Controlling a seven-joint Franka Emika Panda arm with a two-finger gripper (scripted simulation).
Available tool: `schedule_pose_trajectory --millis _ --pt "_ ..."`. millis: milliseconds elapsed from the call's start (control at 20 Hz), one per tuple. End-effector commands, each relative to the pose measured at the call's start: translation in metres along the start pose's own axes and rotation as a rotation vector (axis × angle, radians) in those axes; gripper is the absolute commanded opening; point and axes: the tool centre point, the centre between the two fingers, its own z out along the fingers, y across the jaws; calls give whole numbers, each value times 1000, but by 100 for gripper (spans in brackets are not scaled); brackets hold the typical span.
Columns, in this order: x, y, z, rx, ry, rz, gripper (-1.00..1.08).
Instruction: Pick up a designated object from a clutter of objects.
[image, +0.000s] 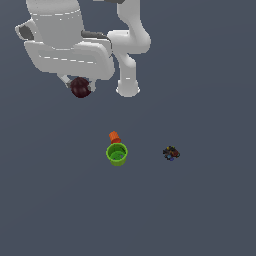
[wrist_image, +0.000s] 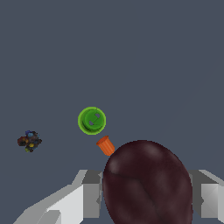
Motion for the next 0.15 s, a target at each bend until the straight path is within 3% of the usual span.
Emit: schedule_pose_trajectory --millis 0,100 --pt "1 2 -4 0 0 -1 -100" --pt "1 3 -4 0 0 -1 -100"
